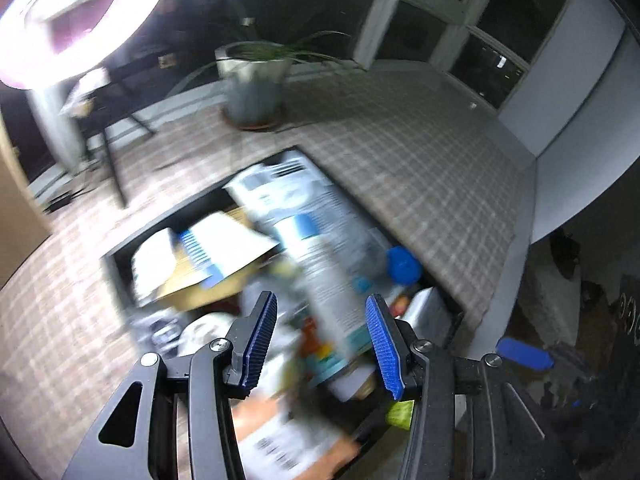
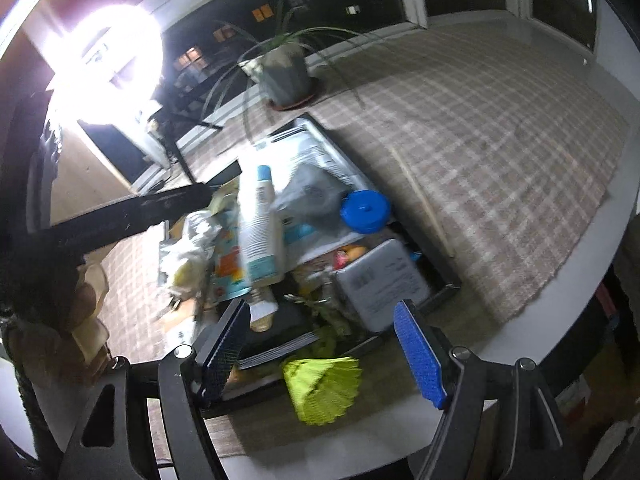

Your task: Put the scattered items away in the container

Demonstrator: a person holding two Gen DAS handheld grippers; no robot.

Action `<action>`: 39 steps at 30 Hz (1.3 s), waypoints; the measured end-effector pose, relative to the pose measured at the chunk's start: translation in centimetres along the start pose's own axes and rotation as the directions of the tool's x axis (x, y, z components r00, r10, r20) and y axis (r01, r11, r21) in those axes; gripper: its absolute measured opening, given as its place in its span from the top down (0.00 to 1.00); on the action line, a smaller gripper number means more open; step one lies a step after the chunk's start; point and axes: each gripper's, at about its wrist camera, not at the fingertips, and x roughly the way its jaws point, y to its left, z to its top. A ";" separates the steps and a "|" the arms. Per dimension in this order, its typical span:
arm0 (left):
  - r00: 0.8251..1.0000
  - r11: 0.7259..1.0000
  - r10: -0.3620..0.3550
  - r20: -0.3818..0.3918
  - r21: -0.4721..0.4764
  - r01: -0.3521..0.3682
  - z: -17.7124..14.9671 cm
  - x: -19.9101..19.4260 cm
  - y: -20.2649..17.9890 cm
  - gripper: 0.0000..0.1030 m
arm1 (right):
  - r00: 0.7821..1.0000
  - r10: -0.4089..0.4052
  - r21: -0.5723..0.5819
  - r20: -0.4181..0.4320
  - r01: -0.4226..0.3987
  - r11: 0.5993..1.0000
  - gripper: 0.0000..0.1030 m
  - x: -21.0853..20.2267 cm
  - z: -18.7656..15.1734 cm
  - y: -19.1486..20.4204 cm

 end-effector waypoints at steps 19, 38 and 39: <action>0.917 0.861 0.397 0.041 -0.363 -0.356 -22.5 -16.4 21.9 0.47 | 0.994 0.051 -0.375 -0.092 -0.082 0.924 0.31 5.5 -8.8 22.7; 0.827 0.773 0.535 0.171 -0.494 -0.398 -33.0 -28.1 23.0 0.31 | 0.982 0.187 -0.491 0.037 -0.145 0.859 0.31 0.2 -16.6 33.2; 0.820 0.770 0.542 0.184 -0.499 -0.398 -33.1 -28.7 22.7 0.31 | 0.980 0.195 -0.489 0.043 -0.149 0.859 0.31 -0.1 -16.7 33.4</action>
